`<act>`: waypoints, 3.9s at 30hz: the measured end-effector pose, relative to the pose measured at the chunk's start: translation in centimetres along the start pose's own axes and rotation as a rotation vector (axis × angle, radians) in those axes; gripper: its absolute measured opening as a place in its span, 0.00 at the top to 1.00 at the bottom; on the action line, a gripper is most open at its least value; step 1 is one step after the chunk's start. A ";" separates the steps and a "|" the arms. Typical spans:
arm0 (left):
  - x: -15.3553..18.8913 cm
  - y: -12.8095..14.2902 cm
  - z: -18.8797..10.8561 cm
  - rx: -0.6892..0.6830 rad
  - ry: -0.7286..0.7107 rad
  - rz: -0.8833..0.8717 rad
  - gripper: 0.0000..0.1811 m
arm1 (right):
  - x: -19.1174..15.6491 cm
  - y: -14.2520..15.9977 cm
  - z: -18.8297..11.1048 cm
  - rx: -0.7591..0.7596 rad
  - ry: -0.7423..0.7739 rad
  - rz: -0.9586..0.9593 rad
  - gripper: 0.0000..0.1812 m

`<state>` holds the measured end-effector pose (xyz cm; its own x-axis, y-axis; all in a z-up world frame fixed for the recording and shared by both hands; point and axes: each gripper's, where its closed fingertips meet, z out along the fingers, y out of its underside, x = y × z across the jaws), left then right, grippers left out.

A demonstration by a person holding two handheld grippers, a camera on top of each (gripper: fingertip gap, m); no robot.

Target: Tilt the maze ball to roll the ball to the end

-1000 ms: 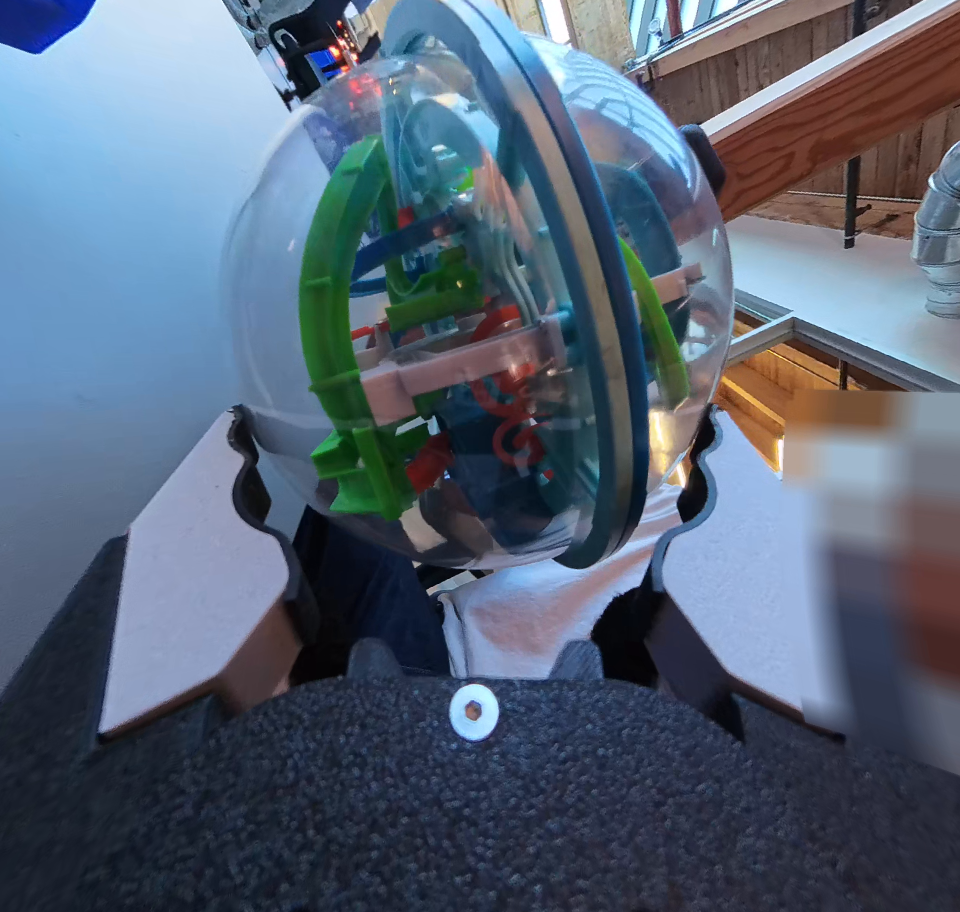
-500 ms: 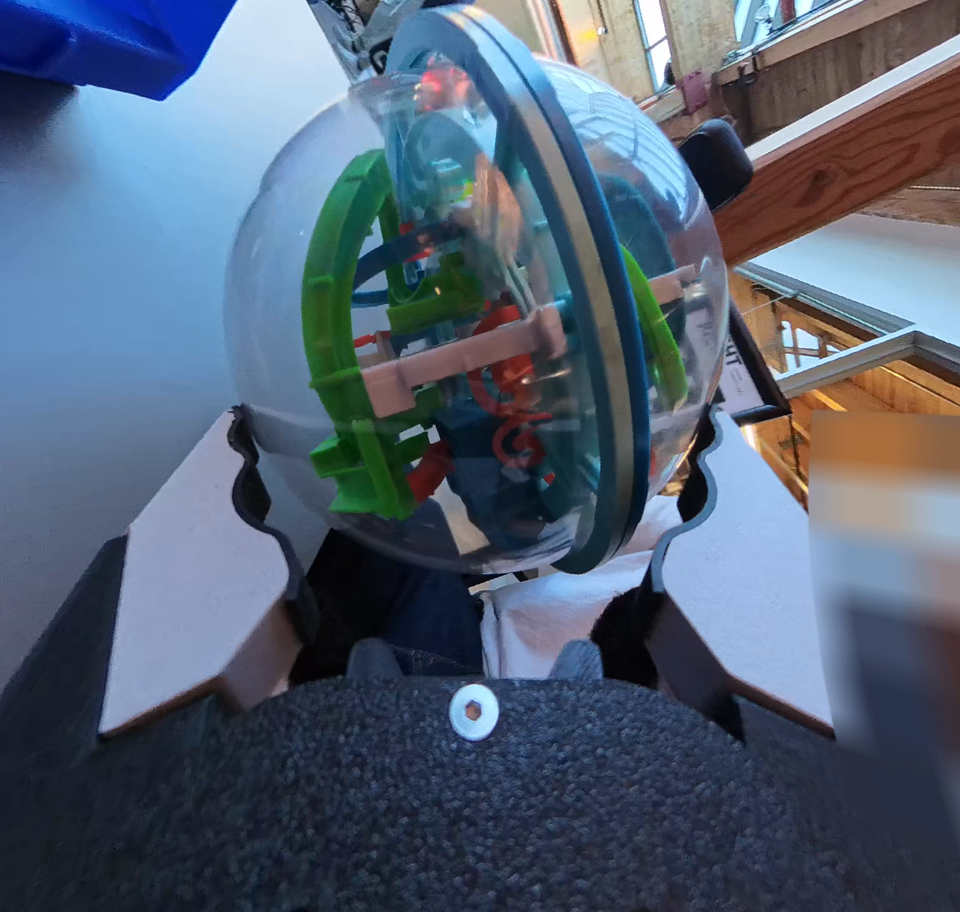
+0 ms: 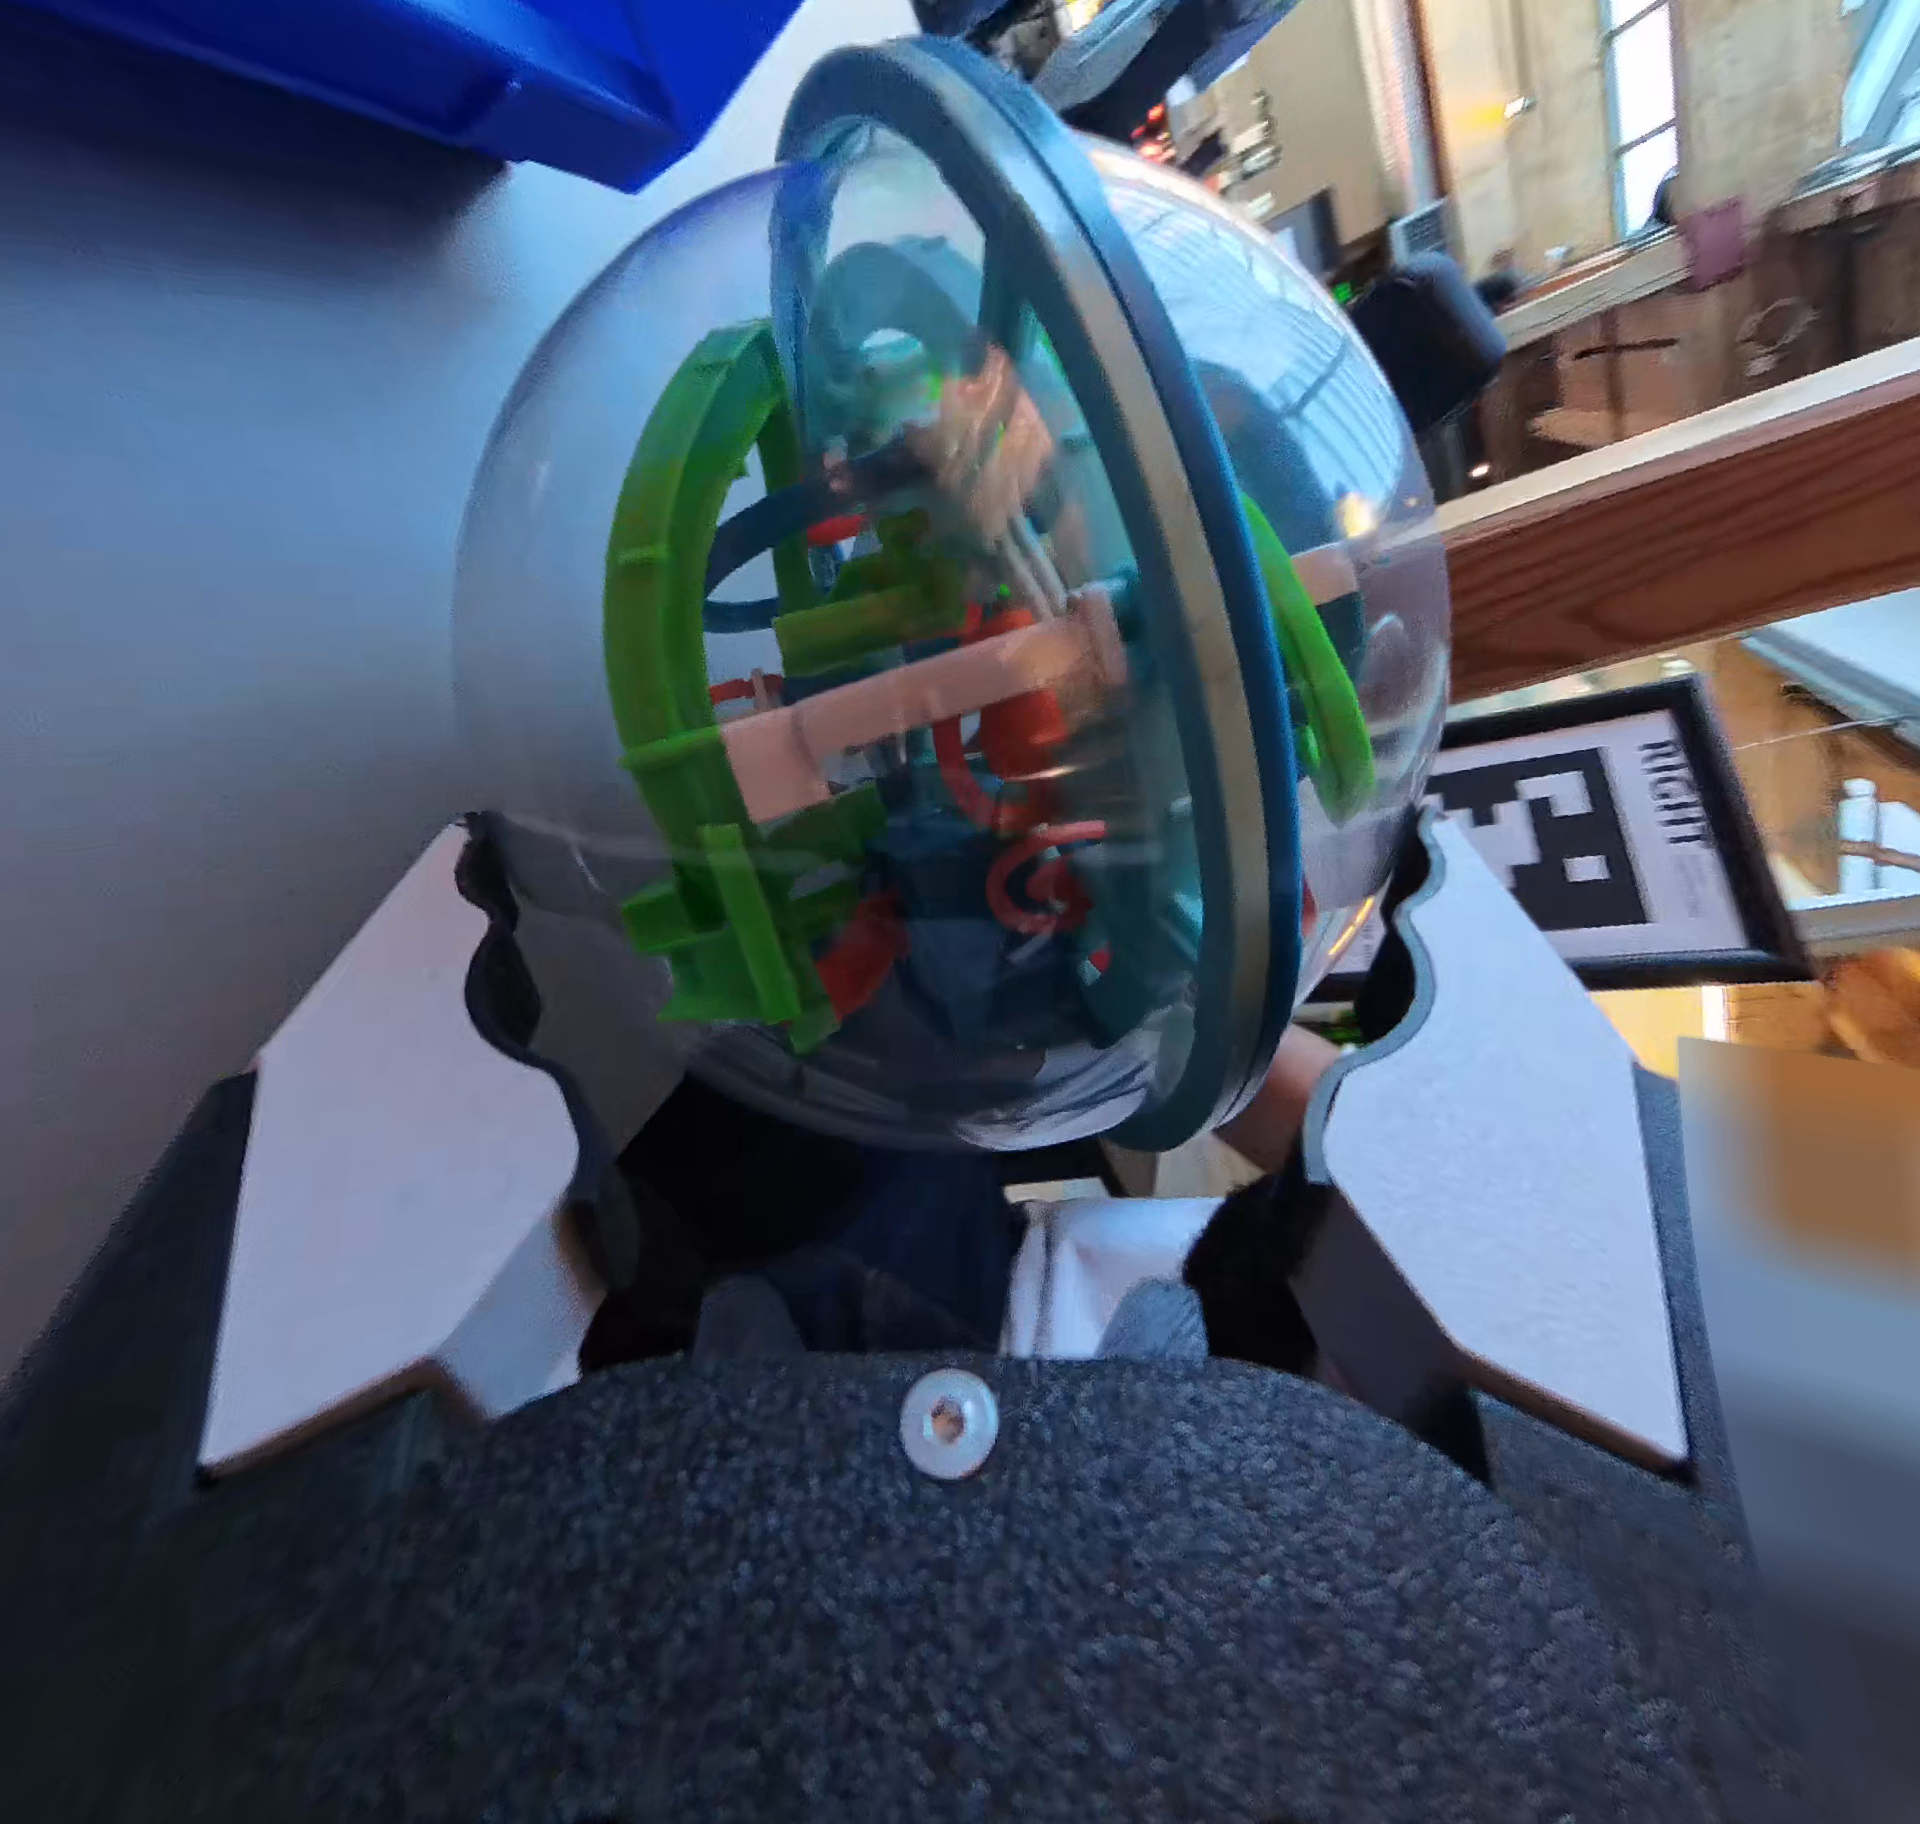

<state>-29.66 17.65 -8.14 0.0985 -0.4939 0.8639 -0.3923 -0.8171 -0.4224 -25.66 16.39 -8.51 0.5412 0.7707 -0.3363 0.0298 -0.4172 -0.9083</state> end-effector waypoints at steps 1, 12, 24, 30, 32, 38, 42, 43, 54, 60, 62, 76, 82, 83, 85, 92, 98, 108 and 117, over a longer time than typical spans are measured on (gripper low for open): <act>-0.1 0.0 -0.2 -0.004 -0.028 0.015 0.13 | 0.0 0.2 0.3 0.001 -0.008 -0.003 0.15; -0.9 0.1 -0.5 -0.109 -0.043 -0.145 0.13 | 0.5 0.4 1.0 0.028 -0.056 0.161 0.15; 0.3 2.4 1.5 -0.181 0.127 -0.315 0.13 | -0.7 1.2 -1.5 -0.151 -0.060 0.304 0.15; 0.4 2.8 2.0 -0.218 0.204 -0.335 0.13 | -0.9 1.3 -2.2 -0.200 -0.005 0.344 0.15; 0.3 2.7 2.0 -0.227 0.197 -0.305 0.13 | -0.9 1.3 -2.2 -0.200 -0.003 0.327 0.15; -0.9 1.3 -0.1 -0.205 0.044 -0.071 0.15 | -0.8 0.7 -1.4 -0.169 -0.009 0.311 0.15; -1.4 -0.3 -1.9 -0.165 -0.101 0.265 0.13 | -0.7 0.1 -0.7 -0.154 -0.014 0.306 0.15; -1.0 -0.4 -2.1 -0.163 -0.115 0.365 0.13 | -0.6 0.0 -0.5 -0.143 -0.015 0.315 0.15; -0.6 0.3 -1.0 -0.382 -0.272 0.819 0.12 | -0.5 0.3 0.7 -0.186 0.000 0.277 0.15; -1.4 0.0 -1.4 -0.407 -0.305 0.829 0.12 | 0.1 -0.4 1.2 -0.167 0.035 0.224 0.15; -1.5 0.0 -1.5 -0.395 -0.308 0.813 0.12 | 0.2 -0.6 1.3 -0.157 0.028 0.223 0.15; -2.6 -0.1 -2.4 -0.180 -0.154 0.646 0.12 | 0.6 1.2 -1.0 -0.043 0.018 0.014 0.15; -3.6 0.4 -2.5 -0.151 -0.094 0.585 0.12 | 0.7 1.1 1.5 0.005 0.104 -0.149 0.15; -3.8 0.5 -2.5 -0.145 -0.085 0.581 0.12 | 0.9 1.0 1.9 0.019 0.120 -0.161 0.15; -4.0 0.5 -2.5 -0.120 -0.061 0.566 0.12 | 0.9 0.7 2.2 0.045 0.104 -0.152 0.15; -4.6 0.5 -2.9 -0.163 -0.104 0.700 0.12 | 0.8 0.8 2.5 0.026 0.048 -0.141 0.16; -3.0 -2.2 -3.6 -0.154 -0.116 0.831 0.12 | 1.7 0.5 2.3 0.007 0.013 -0.114 0.23; -2.3 -1.8 -2.8 -0.308 -0.059 0.897 0.12 | 1.2 0.6 2.9 0.003 -0.023 -0.131 0.18; -2.8 -1.8 -2.0 -0.169 0.030 0.748 0.13 | 1.9 1.7 3.4 0.007 0.100 -0.121 0.15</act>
<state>-31.12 21.06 -9.24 -0.2718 -0.8872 0.3729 -0.4800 -0.2109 -0.8515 -27.49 18.79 -11.50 0.6150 0.7634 -0.1978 0.0944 -0.3202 -0.9426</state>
